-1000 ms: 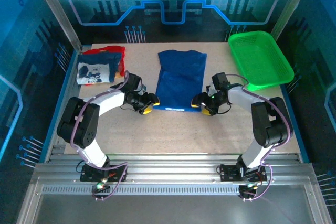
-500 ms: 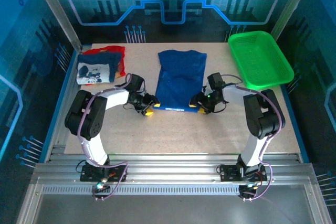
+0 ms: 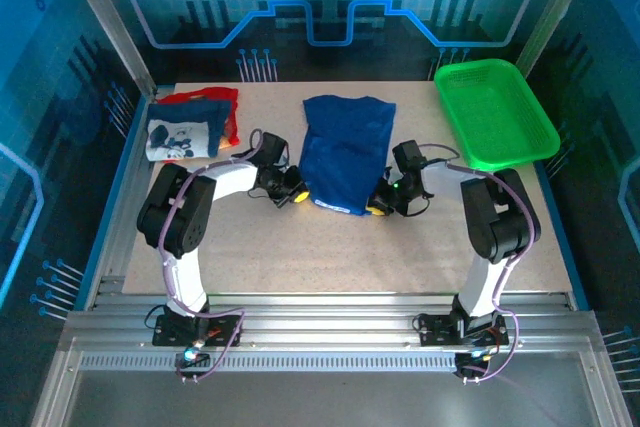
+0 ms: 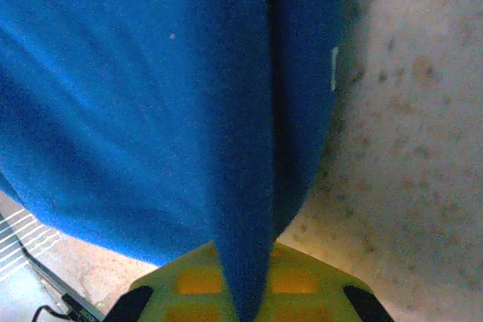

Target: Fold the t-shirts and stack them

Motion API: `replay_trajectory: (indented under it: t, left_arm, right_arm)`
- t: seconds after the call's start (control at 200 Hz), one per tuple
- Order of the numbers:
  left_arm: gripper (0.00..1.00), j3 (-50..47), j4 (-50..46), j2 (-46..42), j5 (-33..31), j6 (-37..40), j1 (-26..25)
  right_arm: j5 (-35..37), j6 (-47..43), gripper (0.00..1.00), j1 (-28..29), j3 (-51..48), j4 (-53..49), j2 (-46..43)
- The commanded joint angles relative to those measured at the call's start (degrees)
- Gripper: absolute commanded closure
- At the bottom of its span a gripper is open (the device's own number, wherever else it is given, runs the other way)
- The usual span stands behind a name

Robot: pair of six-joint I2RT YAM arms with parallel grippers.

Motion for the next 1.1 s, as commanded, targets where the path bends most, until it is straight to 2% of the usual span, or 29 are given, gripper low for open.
replay_trajectory:
  t: [0.0,0.245,0.46,0.55,0.665,0.79,0.935,1.096]
  left_arm:
    - [1.0,-1.01,0.52,-3.33,-2.81,3.44,-0.51]
    - [1.0,-16.11,-5.21,-22.15,-5.32,5.71,-3.77]
    - [1.0,-27.51,-10.65,-41.91,-10.92,-3.96,-15.62]
    - [1.0,-29.12,-15.2,-48.68,-14.1,-8.19,-21.28]
    - [1.0,-28.95,-20.08,-55.22,-16.73,-12.01,-25.39]
    - [1.0,-26.66,-21.49,-57.61,-16.83,-13.98,-26.73]
    - [1.0,-20.41,-21.03,-54.72,-16.74,-11.99,-26.04]
    - [1.0,-12.0,-17.83,-47.82,-12.68,-9.77,-22.02]
  right_arm:
    - [0.1,-1.14,1.0,1.09,-2.25,-3.44,-4.47]
    - [0.54,0.56,1.0,1.93,-11.4,-6.88,-16.97]
    - [2.52,9.02,1.0,8.93,-21.73,-13.06,-35.78]
    - [3.58,13.95,1.0,12.94,-25.17,-16.18,-44.3]
    - [4.66,19.81,1.0,16.98,-27.6,-19.29,-53.99]
    - [5.66,20.8,1.0,17.55,-25.53,-22.45,-58.69]
    - [6.27,16.77,1.0,15.73,-17.71,-26.17,-55.61]
    - [3.1,8.76,1.0,7.7,-9.29,-29.0,-49.52]
